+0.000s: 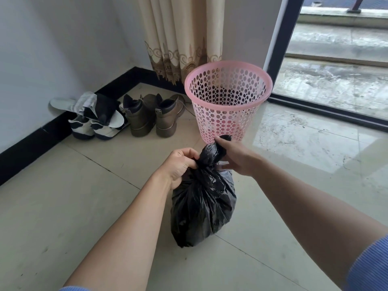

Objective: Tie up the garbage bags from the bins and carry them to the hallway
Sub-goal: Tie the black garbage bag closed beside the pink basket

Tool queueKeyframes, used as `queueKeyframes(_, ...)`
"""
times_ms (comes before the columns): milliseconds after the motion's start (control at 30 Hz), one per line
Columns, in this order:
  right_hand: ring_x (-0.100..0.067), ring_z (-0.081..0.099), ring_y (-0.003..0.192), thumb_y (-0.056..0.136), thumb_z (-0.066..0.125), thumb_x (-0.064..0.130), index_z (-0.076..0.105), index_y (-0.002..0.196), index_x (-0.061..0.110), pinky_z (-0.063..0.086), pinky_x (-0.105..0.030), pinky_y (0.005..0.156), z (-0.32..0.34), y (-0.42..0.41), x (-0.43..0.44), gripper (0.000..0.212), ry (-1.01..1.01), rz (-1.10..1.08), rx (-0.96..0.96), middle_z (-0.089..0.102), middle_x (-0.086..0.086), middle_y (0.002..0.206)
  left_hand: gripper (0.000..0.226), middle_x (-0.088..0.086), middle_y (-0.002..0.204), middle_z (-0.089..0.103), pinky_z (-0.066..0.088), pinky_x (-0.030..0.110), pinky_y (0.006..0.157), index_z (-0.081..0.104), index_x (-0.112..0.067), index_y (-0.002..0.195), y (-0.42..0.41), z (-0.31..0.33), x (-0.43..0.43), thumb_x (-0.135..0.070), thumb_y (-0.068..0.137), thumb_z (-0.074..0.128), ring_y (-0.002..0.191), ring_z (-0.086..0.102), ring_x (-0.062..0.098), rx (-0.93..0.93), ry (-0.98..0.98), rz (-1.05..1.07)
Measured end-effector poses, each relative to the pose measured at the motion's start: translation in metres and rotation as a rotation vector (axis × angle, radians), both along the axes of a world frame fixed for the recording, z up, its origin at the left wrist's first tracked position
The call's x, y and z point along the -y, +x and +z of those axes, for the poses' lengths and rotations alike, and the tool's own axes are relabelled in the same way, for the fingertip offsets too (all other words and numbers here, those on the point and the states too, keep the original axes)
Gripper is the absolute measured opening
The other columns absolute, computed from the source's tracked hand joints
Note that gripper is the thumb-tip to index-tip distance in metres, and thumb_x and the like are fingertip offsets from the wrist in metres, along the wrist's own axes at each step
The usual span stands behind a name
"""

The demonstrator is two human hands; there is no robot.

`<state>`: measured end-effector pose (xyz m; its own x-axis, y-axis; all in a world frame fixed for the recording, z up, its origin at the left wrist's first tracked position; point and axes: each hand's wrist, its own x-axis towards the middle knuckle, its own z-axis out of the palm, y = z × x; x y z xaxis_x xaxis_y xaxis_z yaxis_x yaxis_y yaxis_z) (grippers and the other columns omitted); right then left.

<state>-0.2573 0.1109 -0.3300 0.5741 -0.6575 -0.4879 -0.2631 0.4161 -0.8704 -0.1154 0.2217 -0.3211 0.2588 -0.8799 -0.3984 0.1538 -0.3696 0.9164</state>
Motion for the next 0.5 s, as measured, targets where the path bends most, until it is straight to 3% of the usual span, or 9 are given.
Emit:
queueKeyframes(67,-0.021,0.064,0.078,0.099,0.050,0.044,0.063,0.105,0.008,0.051,-0.033,0.063,-0.006,0.003,-0.005,0.039,-0.114,0.072,-0.094,0.069,-0.012,0.092,0.039,0.001,0.054,0.060,0.047,0.017,0.046,0.057,-0.008,0.064,0.001,0.002,0.001,0.027,0.075,0.044,0.048,0.056,0.013,0.033,-0.004,0.000)
queueKeyframes(167,-0.018,0.058,0.061,0.098,0.051,0.042,0.066,0.098,0.009,0.044,-0.030,0.057,-0.008,0.005,-0.009,0.036,-0.191,0.150,-0.180,0.065,-0.014,0.084,0.036,0.007,0.067,0.056,0.047,0.025,0.056,0.058,-0.014,0.070,0.005,-0.002,0.008,0.022,0.072,0.054,0.059,0.052,0.019,0.286,0.011,0.033)
queueKeyframes(267,-0.031,0.070,0.083,0.094,0.058,0.041,0.070,0.101,0.009,0.053,-0.037,0.072,-0.011,0.006,-0.013,0.034,-0.133,0.196,-0.153,0.072,-0.022,0.104,0.031,0.006,0.076,0.058,0.043,0.029,0.062,0.056,-0.021,0.080,0.007,-0.010,0.012,0.009,0.070,0.057,0.070,0.054,0.023,0.666,0.077,0.047)
queueKeyframes(367,-0.026,0.067,0.090,0.092,0.062,0.044,0.068,0.105,0.013,0.054,-0.035,0.072,-0.019,0.009,-0.019,0.034,-0.038,0.228,-0.167,0.072,-0.015,0.105,0.020,0.004,0.082,0.062,0.042,0.029,0.063,0.062,-0.017,0.079,0.003,-0.013,0.002,0.000,0.074,0.054,0.077,0.056,0.027,0.965,0.219,0.144)
queueKeyframes(433,-0.021,0.063,0.085,0.093,0.061,0.042,0.067,0.102,0.014,0.052,-0.033,0.066,-0.024,0.009,-0.020,0.029,0.028,0.220,-0.148,0.068,-0.009,0.094,0.017,0.005,0.080,0.062,0.040,0.029,0.060,0.062,-0.015,0.076,-0.001,-0.019,-0.003,-0.002,0.074,0.052,0.076,0.056,0.031,0.986,0.313,0.211)
queueKeyframes(500,-0.017,0.062,0.078,0.095,0.059,0.040,0.065,0.100,0.016,0.047,-0.029,0.061,-0.026,0.008,-0.019,0.025,0.081,0.172,-0.116,0.068,-0.003,0.085,0.019,0.006,0.076,0.064,0.043,0.028,0.060,0.063,-0.012,0.071,0.002,-0.024,-0.002,0.000,0.073,0.049,0.075,0.058,0.032,0.723,0.331,0.353)
